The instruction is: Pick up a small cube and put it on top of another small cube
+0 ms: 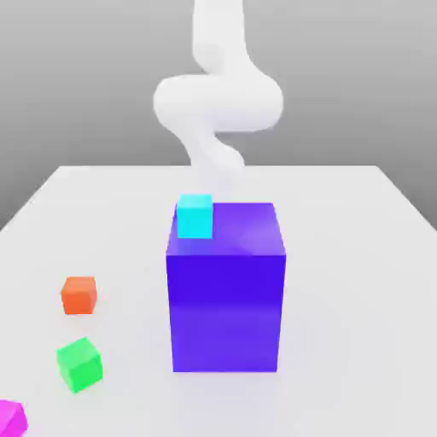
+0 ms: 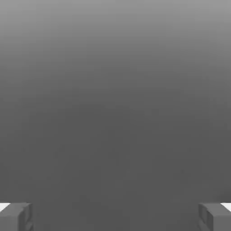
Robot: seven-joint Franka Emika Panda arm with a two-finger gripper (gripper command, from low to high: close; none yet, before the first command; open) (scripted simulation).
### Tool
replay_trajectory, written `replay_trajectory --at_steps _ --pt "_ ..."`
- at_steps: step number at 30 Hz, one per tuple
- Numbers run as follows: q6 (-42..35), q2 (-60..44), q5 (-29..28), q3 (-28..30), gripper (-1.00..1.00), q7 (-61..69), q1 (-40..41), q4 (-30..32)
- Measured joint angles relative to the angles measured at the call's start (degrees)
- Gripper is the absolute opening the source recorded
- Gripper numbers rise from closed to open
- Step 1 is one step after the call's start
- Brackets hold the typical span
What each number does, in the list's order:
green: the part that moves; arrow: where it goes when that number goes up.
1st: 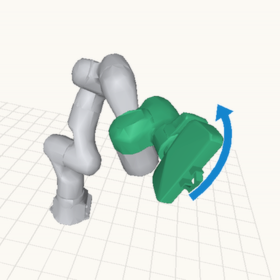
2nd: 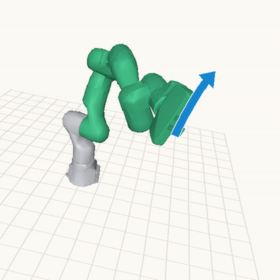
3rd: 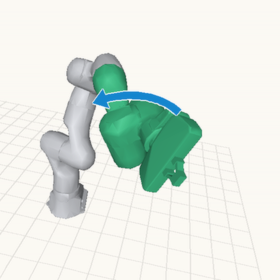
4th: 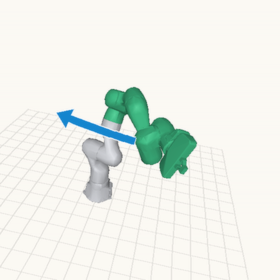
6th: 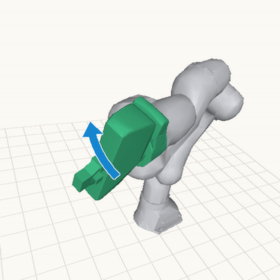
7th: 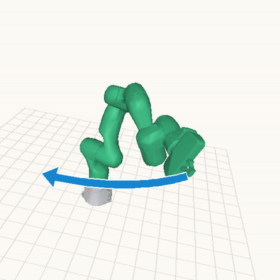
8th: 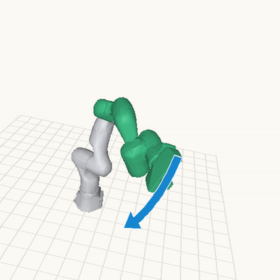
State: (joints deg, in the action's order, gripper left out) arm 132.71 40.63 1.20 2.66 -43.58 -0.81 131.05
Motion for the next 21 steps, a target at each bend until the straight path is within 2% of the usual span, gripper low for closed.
replay_trajectory --at_steps 13,21 --pt "4.6 -27.3 9.5 12.7 0.0 14.1 -1.9 -3.9" --pt "7.4 -44.0 16.0 16.2 0.0 23.1 1.7 -6.2"
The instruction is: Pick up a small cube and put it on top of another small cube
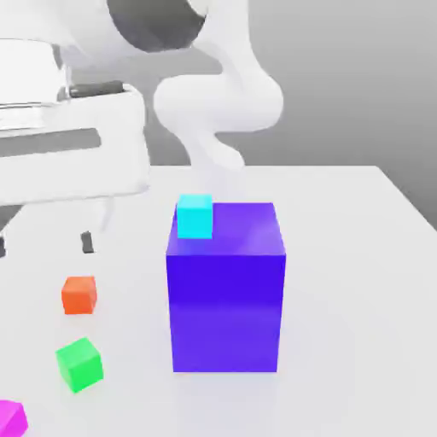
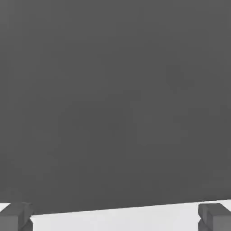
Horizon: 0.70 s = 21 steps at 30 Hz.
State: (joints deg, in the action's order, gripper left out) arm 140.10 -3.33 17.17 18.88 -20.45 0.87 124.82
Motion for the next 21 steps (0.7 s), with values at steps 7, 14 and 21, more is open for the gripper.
replay_trajectory --at_steps 7,14,21 --pt "3.1 -13.7 2.1 1.0 0.0 5.5 4.1 -1.9" --pt "8.2 -26.8 2.2 1.1 0.0 9.0 8.5 -3.9" --pt "12.1 -32.3 4.8 -1.6 -1.0 11.0 10.8 -5.3"
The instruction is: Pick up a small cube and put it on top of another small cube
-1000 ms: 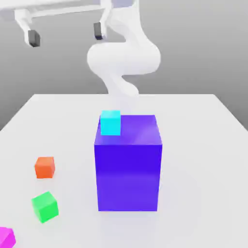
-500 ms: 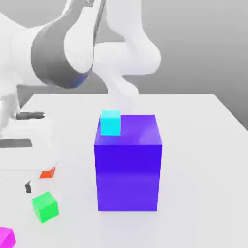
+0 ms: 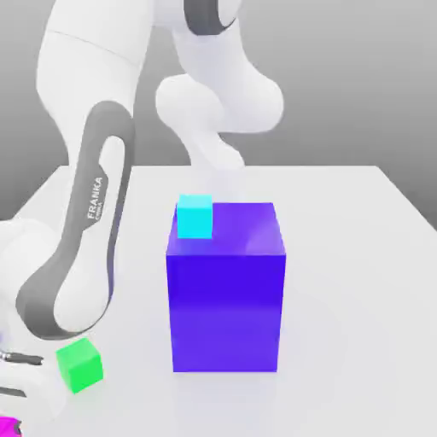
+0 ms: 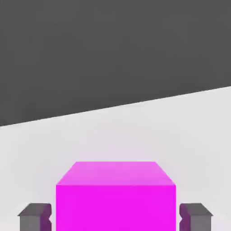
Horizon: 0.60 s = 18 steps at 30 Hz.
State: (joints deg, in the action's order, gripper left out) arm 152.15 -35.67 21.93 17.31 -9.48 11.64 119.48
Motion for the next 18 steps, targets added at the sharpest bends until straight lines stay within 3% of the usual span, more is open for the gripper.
replay_trajectory --at_steps 7,18 --pt "-4.7 7.2 -3.6 3.4 -1.0 -1.7 -2.6 2.5" --pt "-2.7 27.9 -15.9 5.2 -1.0 12.6 -5.0 23.5"
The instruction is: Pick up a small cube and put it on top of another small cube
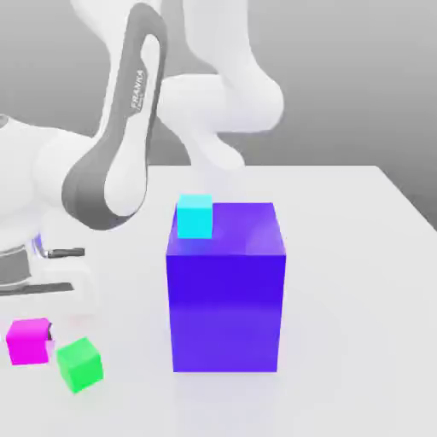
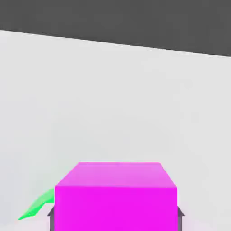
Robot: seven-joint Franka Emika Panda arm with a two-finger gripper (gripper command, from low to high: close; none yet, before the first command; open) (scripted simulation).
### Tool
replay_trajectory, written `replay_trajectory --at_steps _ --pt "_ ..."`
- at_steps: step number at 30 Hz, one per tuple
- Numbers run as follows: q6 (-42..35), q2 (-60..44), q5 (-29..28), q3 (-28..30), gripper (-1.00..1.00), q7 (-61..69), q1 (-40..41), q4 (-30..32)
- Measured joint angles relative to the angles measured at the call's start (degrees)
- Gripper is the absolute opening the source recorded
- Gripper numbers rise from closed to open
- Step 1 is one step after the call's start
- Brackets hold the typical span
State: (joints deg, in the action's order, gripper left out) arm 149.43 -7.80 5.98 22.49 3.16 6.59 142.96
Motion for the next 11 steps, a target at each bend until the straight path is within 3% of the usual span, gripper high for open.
replay_trajectory --at_steps 3,7,8,11 --pt "2.1 3.3 -2.3 -0.3 -1.0 3.7 -0.3 4.7" --pt "8.7 -3.3 4.0 -3.5 -1.0 9.2 1.6 5.0" --pt "10.2 -5.0 5.5 -4.6 1.0 10.3 2.4 4.9" --pt "10.2 -5.0 5.5 -4.6 1.0 10.3 2.4 4.9"
